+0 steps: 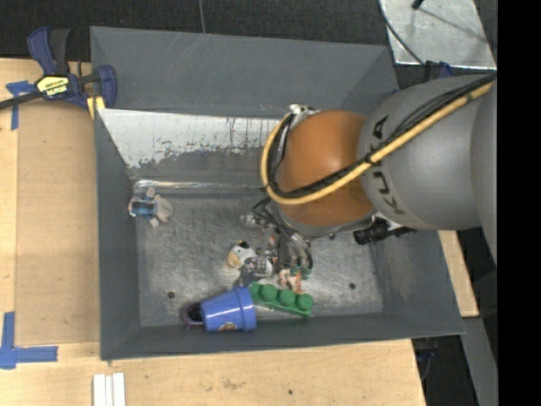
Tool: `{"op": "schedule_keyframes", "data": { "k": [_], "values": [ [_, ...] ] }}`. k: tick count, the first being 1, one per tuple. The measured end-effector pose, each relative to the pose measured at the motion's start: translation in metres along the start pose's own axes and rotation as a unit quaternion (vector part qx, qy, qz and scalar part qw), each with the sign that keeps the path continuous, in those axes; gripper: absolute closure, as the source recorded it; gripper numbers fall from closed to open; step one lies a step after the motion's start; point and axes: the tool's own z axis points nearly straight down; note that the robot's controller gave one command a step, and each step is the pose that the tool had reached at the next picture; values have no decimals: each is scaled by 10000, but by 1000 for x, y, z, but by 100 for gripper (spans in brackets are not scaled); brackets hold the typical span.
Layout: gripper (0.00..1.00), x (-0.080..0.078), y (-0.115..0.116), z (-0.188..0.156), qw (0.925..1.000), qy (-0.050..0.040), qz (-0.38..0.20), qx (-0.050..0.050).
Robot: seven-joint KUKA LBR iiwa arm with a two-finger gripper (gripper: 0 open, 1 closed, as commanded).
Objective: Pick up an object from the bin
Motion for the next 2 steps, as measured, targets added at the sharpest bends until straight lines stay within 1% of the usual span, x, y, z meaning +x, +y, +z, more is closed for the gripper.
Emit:
{"op": "schedule_keyframes", "data": {
  "k": [1, 2],
  "values": [
    [0, 0, -45, 83, 10000, 47, -23, 11],
    [0, -7, -43, 80, 10000, 95, -4, 21]
  ]
}}
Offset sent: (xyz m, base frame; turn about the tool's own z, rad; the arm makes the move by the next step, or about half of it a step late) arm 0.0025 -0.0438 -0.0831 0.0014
